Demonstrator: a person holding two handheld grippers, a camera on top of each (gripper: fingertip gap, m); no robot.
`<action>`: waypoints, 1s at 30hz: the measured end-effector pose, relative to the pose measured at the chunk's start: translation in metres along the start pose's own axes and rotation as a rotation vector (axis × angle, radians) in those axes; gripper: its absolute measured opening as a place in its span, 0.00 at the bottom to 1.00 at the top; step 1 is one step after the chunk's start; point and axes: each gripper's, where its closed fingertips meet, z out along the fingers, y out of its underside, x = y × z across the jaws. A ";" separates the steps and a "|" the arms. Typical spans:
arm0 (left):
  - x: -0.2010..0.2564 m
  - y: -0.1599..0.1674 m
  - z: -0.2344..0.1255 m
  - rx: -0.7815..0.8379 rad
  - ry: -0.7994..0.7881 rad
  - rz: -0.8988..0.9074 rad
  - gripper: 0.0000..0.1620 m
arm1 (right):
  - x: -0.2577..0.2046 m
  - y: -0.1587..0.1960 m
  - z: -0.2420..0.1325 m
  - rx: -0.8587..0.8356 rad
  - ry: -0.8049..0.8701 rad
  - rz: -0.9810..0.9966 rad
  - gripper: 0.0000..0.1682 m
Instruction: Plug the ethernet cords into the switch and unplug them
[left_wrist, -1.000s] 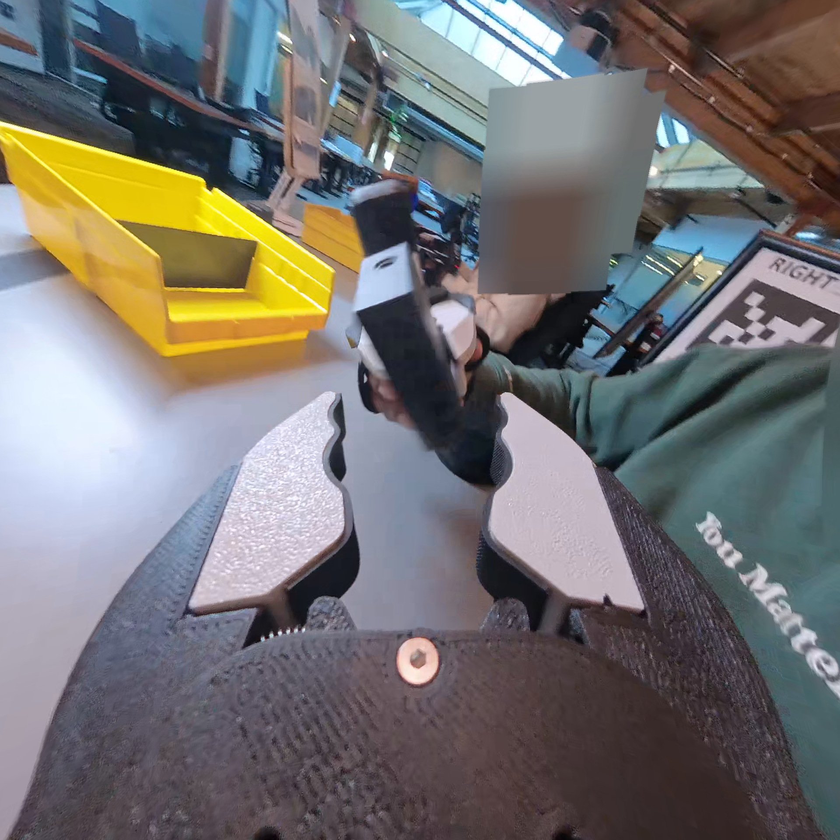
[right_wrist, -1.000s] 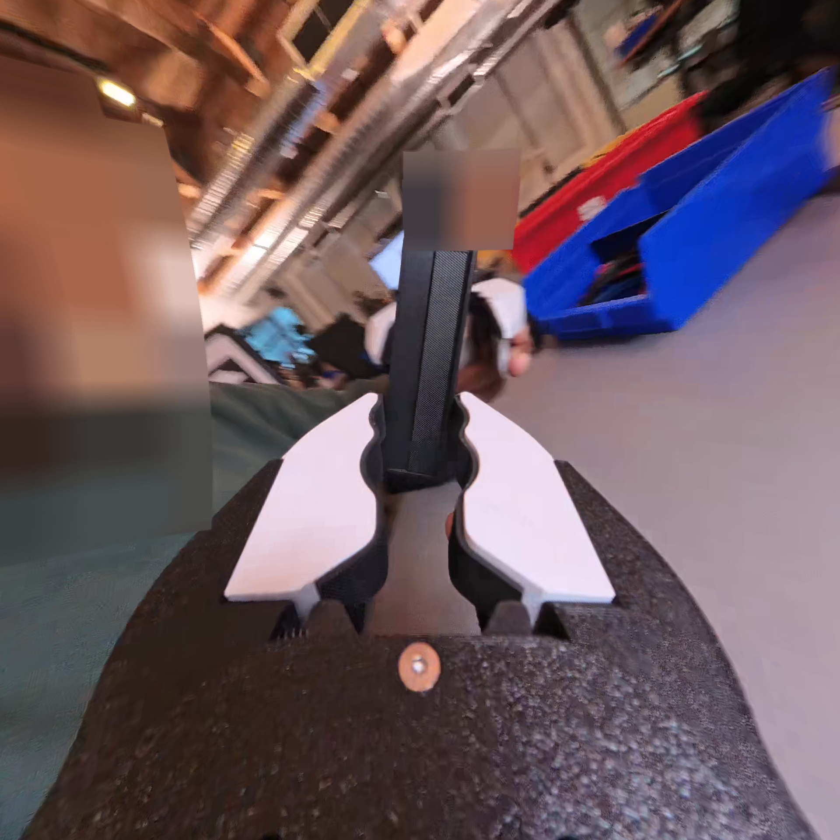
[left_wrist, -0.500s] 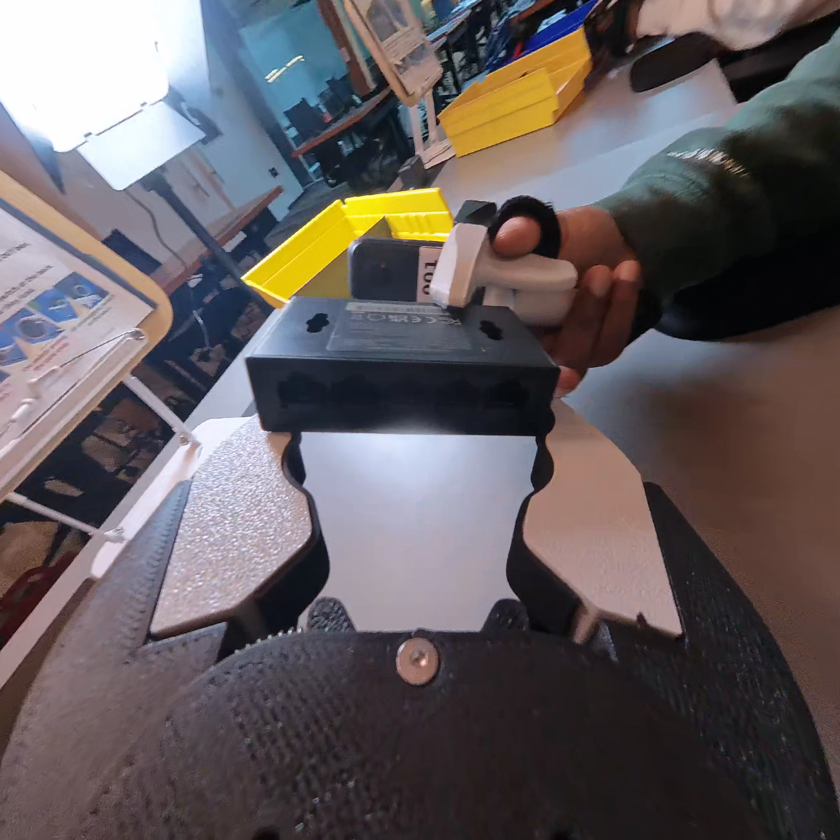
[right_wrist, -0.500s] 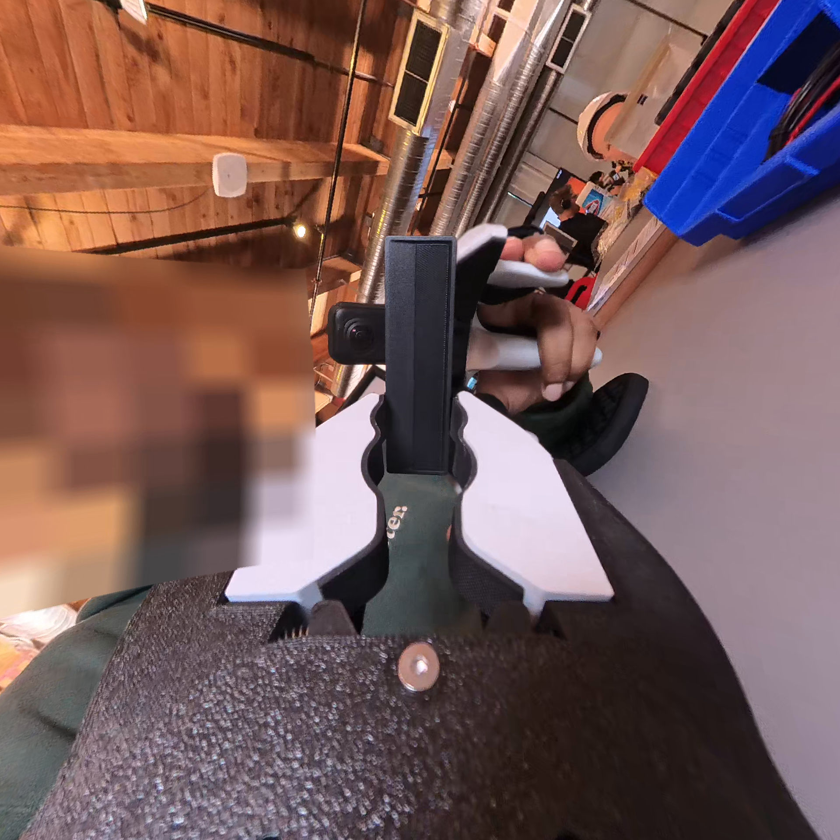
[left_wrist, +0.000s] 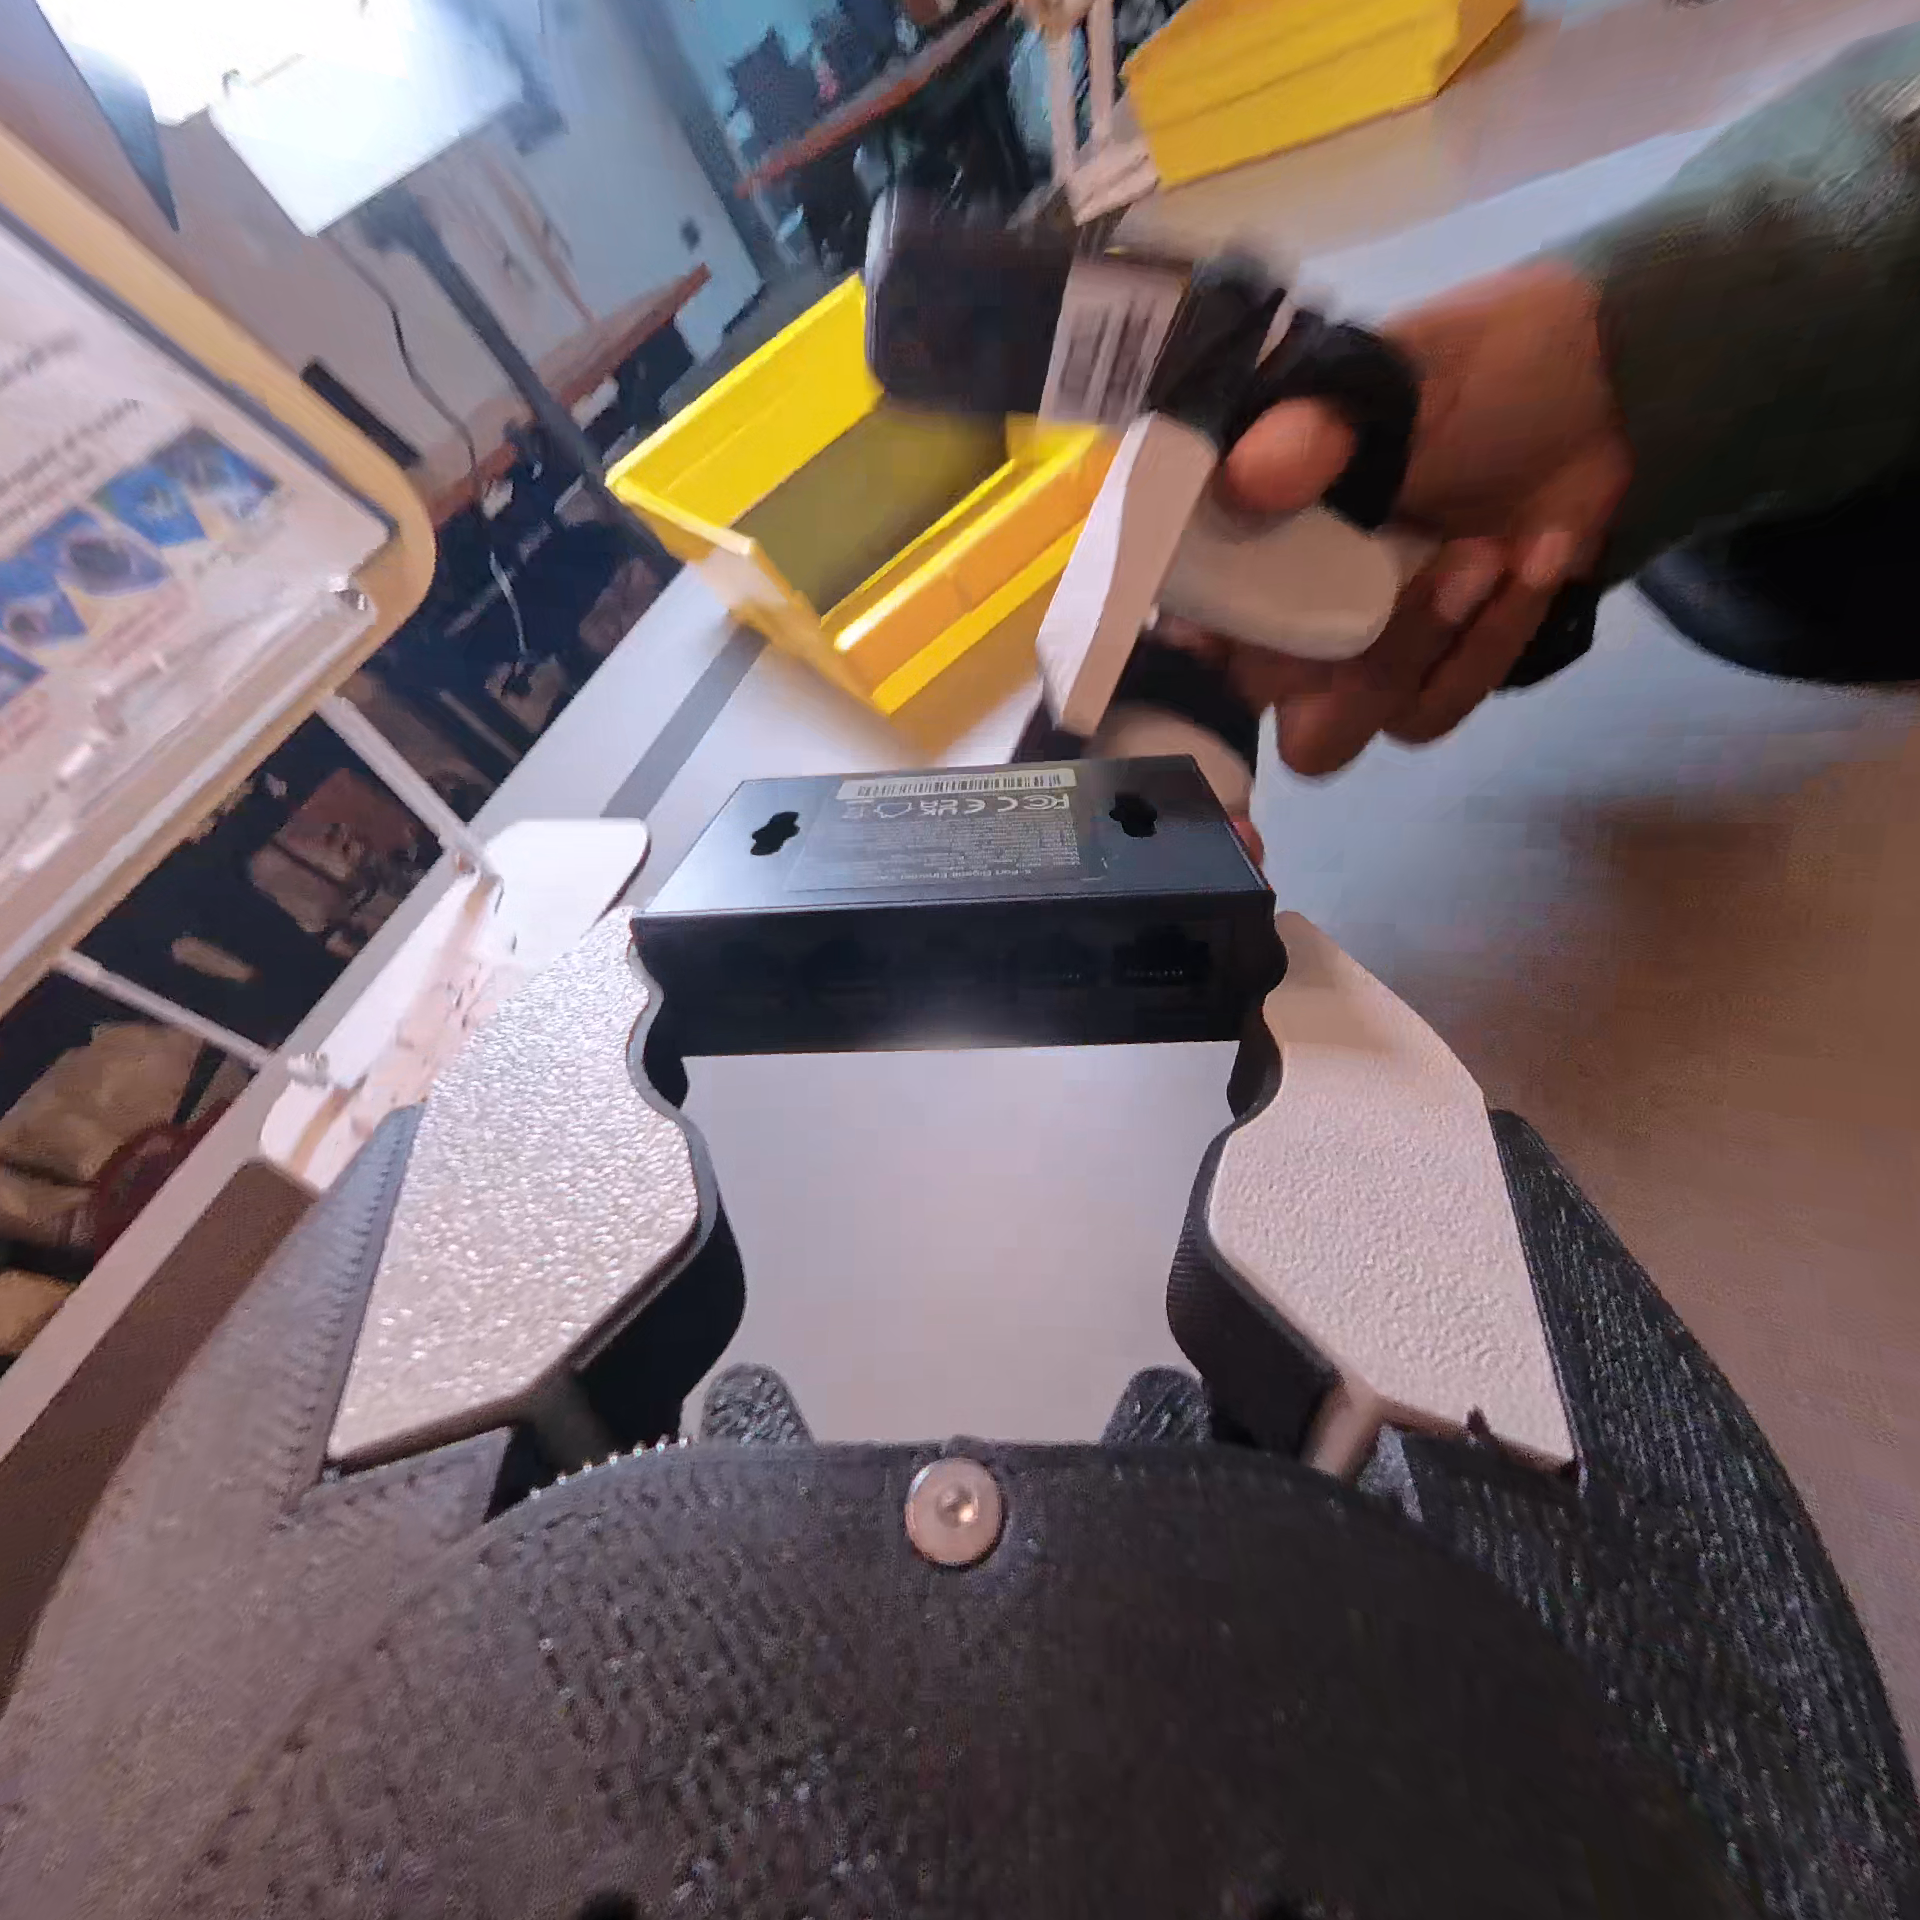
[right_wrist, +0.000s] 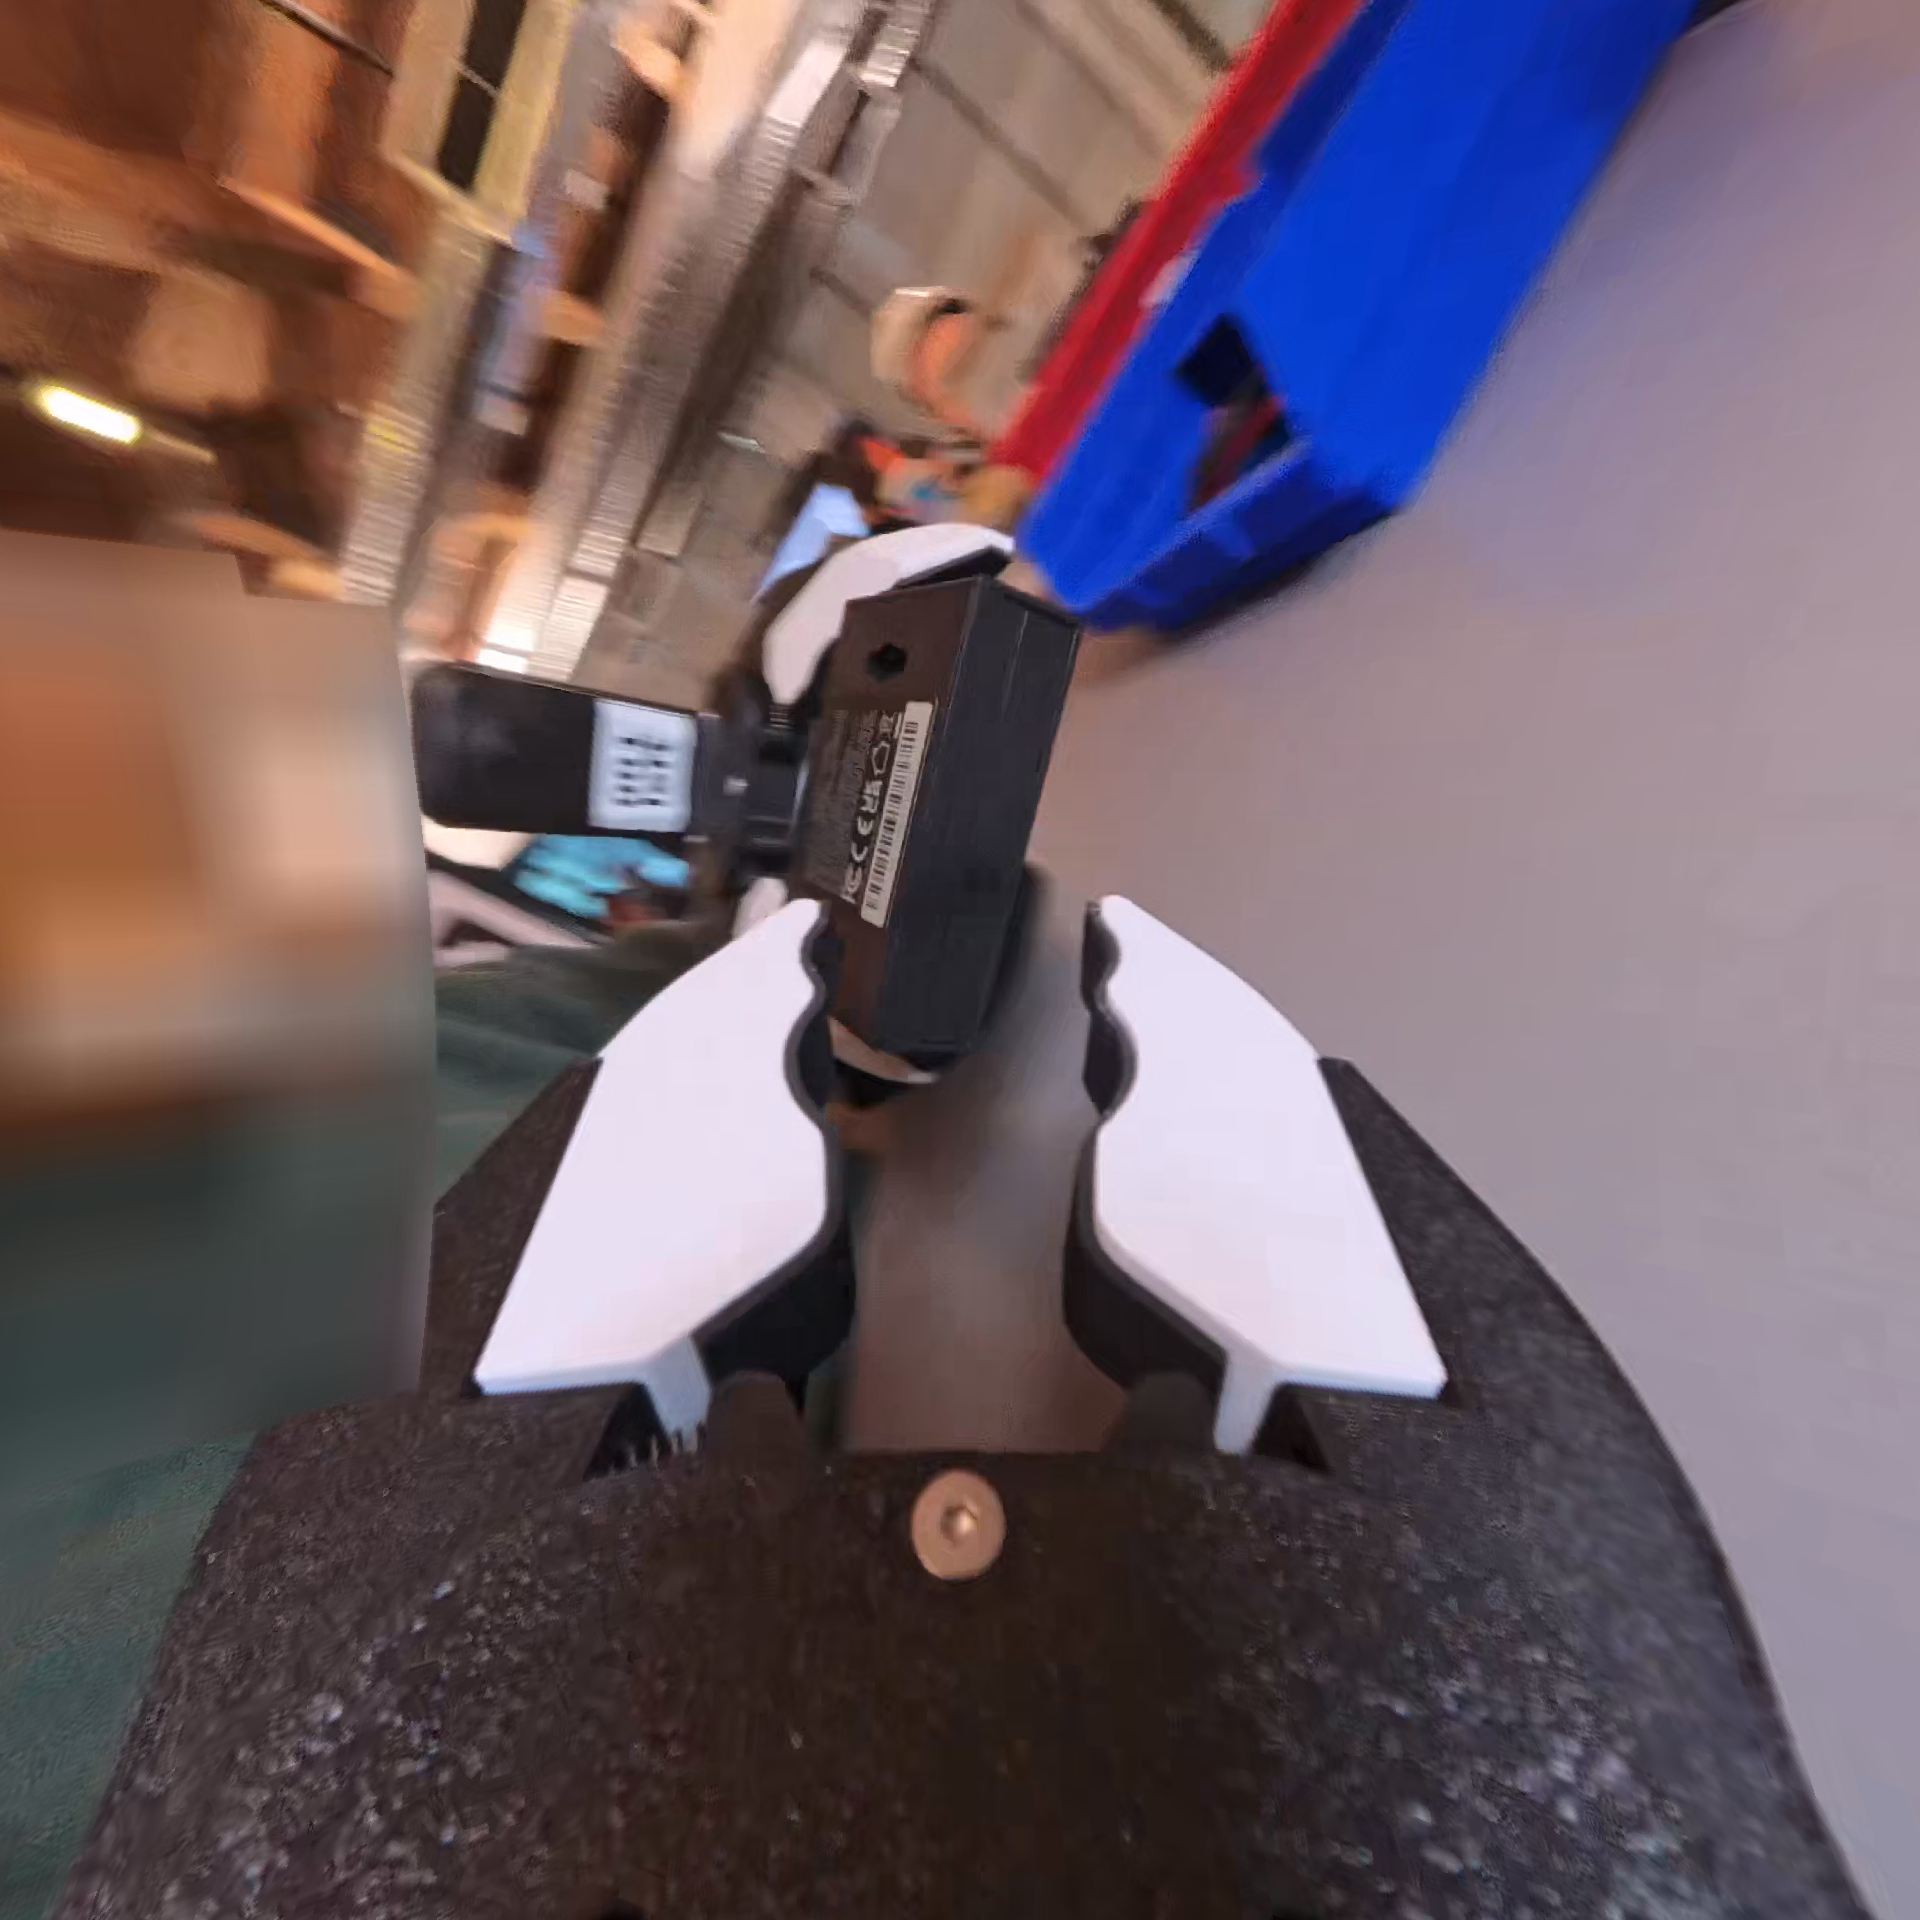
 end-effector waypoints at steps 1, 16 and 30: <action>-0.004 0.010 0.004 -0.046 -0.016 -0.001 0.65 | 0.011 -0.005 -0.006 -0.010 0.136 -0.107 0.31; 0.006 0.033 0.036 -0.236 -0.085 0.078 0.62 | 0.052 0.006 0.012 -0.392 0.605 -0.386 0.39; -0.043 0.064 -0.007 -0.235 -0.044 -0.243 0.56 | 0.124 0.019 -0.036 -0.815 1.025 -0.426 0.44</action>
